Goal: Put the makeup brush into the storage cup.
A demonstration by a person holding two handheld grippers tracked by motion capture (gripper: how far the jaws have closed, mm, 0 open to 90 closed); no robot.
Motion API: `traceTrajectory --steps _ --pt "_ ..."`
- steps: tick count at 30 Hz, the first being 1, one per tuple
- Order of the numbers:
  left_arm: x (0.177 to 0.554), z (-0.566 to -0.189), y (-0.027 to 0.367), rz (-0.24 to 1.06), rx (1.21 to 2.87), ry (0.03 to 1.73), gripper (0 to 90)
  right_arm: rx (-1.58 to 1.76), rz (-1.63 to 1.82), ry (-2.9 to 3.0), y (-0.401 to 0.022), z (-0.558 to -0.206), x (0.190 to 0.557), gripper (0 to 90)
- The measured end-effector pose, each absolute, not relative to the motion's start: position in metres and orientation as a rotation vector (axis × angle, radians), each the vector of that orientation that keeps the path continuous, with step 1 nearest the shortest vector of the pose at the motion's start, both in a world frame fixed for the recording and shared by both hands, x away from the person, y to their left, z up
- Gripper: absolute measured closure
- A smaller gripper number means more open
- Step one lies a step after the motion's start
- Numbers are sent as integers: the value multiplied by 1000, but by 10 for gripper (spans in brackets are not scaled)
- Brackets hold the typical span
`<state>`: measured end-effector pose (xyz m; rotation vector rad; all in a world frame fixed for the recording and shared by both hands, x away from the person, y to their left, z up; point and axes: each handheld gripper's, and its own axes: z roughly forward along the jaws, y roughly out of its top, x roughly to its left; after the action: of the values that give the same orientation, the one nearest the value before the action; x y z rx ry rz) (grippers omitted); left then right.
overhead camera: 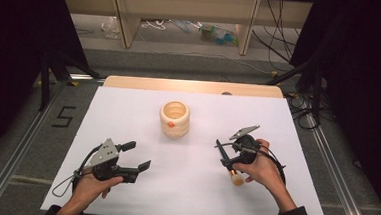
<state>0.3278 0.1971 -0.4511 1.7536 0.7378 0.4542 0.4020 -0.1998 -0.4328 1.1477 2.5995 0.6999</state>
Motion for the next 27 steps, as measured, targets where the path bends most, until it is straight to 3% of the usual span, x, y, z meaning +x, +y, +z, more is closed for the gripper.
traceTrajectory --steps 27 --pt "330 -451 196 446 1755 727 162 1126 463 2796 -190 -448 433 418"
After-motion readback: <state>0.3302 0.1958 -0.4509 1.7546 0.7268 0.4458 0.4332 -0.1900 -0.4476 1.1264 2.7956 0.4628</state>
